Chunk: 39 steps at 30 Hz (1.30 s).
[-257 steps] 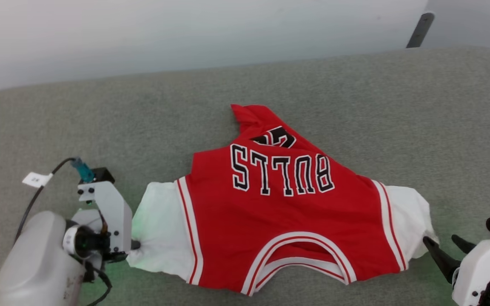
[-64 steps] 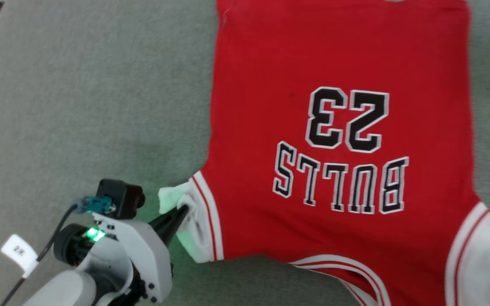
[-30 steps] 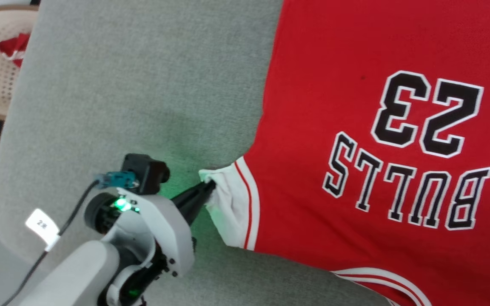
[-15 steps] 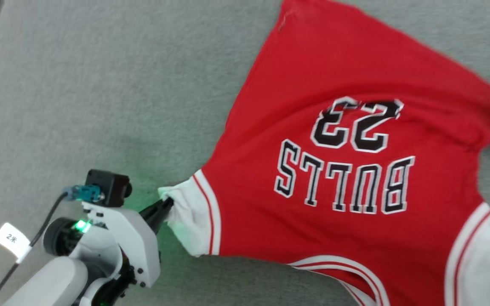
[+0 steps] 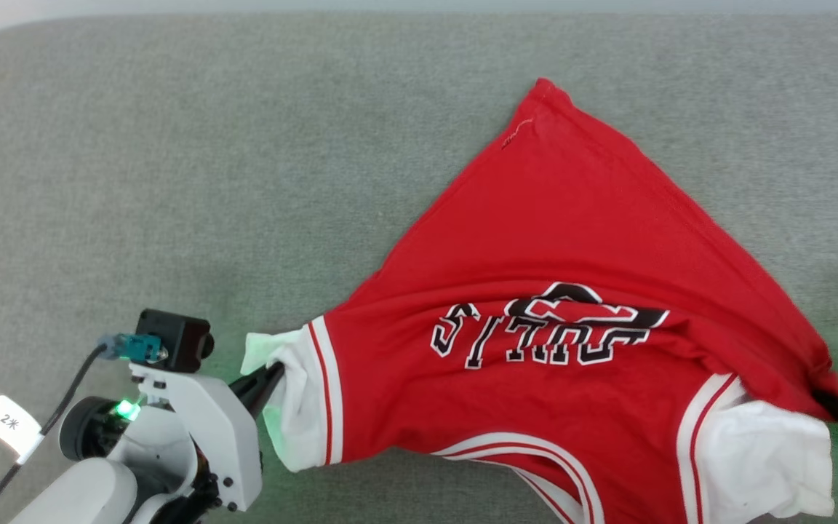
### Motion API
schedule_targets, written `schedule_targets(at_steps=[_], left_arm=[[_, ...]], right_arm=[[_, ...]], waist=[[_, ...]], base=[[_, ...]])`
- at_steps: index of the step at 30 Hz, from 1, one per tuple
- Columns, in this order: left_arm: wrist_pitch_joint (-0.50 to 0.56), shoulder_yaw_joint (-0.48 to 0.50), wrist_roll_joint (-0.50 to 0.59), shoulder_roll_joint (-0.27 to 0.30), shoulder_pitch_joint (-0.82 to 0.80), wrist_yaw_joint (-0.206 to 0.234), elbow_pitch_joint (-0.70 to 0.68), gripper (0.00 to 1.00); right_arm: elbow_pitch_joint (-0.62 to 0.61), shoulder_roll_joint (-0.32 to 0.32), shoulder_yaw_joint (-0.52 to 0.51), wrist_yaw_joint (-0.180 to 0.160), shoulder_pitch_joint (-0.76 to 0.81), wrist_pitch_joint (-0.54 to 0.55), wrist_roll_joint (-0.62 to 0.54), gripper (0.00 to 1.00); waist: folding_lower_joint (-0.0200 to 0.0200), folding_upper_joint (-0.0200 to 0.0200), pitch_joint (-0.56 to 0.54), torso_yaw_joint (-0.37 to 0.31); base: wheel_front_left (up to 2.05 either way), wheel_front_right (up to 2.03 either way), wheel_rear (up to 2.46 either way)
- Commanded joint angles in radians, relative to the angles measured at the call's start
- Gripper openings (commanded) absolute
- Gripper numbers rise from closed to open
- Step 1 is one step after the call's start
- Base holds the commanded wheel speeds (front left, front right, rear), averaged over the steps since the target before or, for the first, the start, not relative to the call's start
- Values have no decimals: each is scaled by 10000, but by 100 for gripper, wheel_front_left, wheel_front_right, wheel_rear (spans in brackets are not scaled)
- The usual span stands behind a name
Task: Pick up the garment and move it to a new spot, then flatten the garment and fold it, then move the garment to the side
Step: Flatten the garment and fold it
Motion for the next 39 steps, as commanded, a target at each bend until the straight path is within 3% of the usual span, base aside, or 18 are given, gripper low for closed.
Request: schedule_targets(at_steps=[1, 8, 9, 10, 17, 24, 29, 34, 39], left_arm=[[17, 30, -33, 24, 88, 51, -40, 0], [21, 74, -75, 100, 177, 104, -112, 0], [17, 76, -84, 106, 195, 115, -115, 0], [9, 83, -92, 113, 207, 125, -125, 0], [-61, 130, -146, 149, 281, 175, -211, 0], [-108, 95, -129, 99, 297, 201, -338, 0], [-175, 12, -92, -111, 56, 62, -368, 0], [-217, -195, -50, -495, -332, -200, -212, 0], [-246, -514, 99, -970, -904, -578, 99, 0]], right_arm=[[527, 221, 278, -21, 823, 245, -188, 0], [486, 625, -19, -24, 1033, 162, -693, 0], [431, 605, -22, -29, 1030, 131, -806, 40], [419, 605, -61, -29, 1057, 199, -888, 100], [-475, 769, -387, -28, 853, 201, -1017, 100], [-2458, 723, -673, -17, 100, 681, -797, 100], [-3383, 338, -121, -17, -1215, 508, -968, 100], [-2690, 23, 1128, -15, -3066, -351, -1138, 100], [-657, -171, 2684, -17, -5155, -1221, -1175, 100]], waist=[[0, -1, -180, -184], [0, -1, -296, -276], [0, -1, -315, -282], [0, -1, -331, -287], [0, -1, -386, -353], [0, -1, -384, -198], [0, -1, -218, 201], [0, -1, 47, 766], [0, -1, 394, 1454]], base=[[0, 0, 0], [0, 0, 0], [0, 0, 0], [0, 0, 0], [0, 0, 0], [0, 0, 0], [0, 0, 0], [0, 0, 0], [0, 0, 0]])
